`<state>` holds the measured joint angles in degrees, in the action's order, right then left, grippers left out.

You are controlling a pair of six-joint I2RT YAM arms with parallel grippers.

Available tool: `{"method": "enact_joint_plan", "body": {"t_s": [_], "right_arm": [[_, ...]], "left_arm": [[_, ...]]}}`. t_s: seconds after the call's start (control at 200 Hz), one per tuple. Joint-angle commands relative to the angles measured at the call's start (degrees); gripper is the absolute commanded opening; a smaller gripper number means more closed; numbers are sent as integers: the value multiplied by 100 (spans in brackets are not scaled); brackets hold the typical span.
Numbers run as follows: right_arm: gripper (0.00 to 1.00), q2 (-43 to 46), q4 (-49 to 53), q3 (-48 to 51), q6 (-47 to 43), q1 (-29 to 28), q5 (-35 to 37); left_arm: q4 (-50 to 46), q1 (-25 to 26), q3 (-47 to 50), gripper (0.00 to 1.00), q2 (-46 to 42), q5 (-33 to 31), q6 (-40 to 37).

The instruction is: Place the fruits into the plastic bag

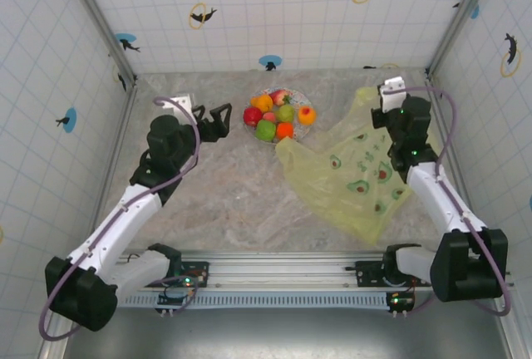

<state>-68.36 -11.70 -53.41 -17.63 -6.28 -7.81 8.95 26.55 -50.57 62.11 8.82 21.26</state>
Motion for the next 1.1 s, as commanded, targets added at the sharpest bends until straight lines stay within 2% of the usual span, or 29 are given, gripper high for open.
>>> {"method": "enact_joint_plan", "body": {"t_s": [0.0,0.1,0.2,0.305,0.591,0.856,1.096], "right_arm": [[0,53,653,-644,-174,14,-1296],[0,-56,1120,-1080,-104,12,-1799],[0,-214,1374,-1383,144,7,-1873],[0,-283,1339,-1380,462,-19,-2018],[0,-492,995,-1020,1192,-174,-2534],[0,-773,1200,-1001,1240,-361,-2767],[0,-906,1470,-1013,1074,-442,-2998]], "left_arm": [[-160,581,-479,91,463,505,-919],[-212,1248,-889,91,899,491,-1654],[-126,1871,-1122,93,1271,388,-2343],[226,2271,-1210,97,1615,191,-2686],[1095,2389,-1665,98,2760,-489,-2250],[1311,2390,-2098,98,3466,-201,-2152],[1458,2386,-2337,97,3839,-285,-2213]]}}
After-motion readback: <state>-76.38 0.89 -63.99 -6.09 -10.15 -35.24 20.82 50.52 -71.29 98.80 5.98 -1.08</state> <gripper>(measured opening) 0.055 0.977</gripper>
